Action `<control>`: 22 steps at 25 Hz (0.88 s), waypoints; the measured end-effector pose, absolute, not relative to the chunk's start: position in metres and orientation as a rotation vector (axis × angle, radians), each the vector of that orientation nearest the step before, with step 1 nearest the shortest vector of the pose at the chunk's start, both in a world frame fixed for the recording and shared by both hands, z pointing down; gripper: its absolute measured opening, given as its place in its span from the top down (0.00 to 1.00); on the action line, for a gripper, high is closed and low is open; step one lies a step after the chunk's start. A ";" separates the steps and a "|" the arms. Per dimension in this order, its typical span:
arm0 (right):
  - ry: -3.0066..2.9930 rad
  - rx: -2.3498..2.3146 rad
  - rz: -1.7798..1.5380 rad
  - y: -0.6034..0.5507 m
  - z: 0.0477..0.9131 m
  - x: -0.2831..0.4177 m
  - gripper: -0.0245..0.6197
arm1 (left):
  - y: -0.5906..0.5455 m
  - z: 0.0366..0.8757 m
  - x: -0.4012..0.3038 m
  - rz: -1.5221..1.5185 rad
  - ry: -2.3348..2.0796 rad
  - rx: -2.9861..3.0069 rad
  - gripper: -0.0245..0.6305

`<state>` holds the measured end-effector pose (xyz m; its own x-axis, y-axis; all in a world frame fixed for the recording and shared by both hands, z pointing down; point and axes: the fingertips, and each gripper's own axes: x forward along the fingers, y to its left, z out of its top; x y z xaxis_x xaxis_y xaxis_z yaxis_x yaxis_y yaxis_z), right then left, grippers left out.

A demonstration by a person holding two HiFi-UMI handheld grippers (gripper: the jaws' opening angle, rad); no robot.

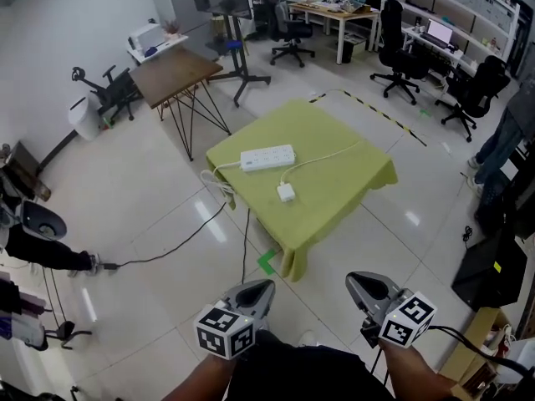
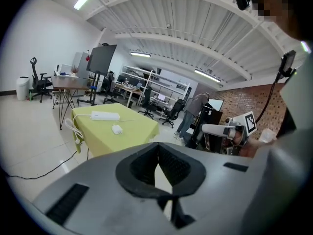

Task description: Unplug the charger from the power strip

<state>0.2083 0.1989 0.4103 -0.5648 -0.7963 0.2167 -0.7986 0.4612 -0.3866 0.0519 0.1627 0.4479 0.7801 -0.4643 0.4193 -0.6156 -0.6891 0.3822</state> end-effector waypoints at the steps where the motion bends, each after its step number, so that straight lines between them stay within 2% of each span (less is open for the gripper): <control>1: -2.680 1.477 0.709 0.202 0.409 0.210 0.96 | 0.164 0.448 0.051 0.403 -0.812 2.459 0.95; 10: -2.597 1.588 0.640 0.218 0.399 0.192 0.96 | 0.151 0.425 0.033 0.390 -0.771 2.536 0.95; 22: -2.519 1.631 0.712 0.225 0.413 0.101 0.96 | 0.143 0.422 -0.033 0.389 -0.667 2.577 0.95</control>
